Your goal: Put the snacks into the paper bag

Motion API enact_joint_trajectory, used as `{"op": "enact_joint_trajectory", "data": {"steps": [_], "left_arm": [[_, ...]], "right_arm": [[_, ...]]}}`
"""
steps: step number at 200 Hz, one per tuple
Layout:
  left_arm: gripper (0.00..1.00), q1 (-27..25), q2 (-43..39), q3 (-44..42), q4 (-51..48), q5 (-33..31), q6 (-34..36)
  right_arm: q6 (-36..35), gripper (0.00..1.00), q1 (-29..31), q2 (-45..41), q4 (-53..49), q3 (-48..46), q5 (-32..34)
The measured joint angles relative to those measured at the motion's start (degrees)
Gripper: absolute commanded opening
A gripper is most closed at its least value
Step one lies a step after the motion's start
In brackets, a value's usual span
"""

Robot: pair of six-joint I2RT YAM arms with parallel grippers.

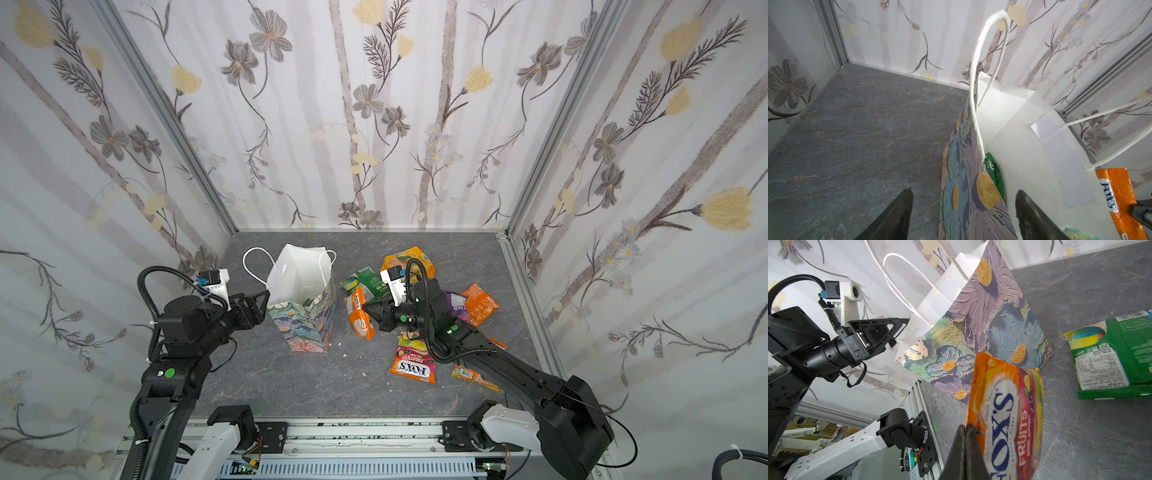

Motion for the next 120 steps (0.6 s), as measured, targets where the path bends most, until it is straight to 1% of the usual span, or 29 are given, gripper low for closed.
{"op": "enact_joint_trajectory", "data": {"steps": [44, 73, 120], "left_arm": [[0.77, 0.00, 0.00, 0.00, 0.00, 0.00, 0.00], [0.77, 0.00, 0.04, 0.00, 0.00, 0.00, 0.00], [0.77, 0.00, 0.07, 0.00, 0.00, 0.00, -0.02]], "right_arm": [[-2.34, 0.00, 0.04, -1.25, -0.55, 4.83, -0.20], [-4.00, 0.00, 0.07, -1.29, -2.60, 8.92, -0.20], [-7.23, 0.00, 0.07, 0.31, -6.03, 17.51, -0.20]]}}
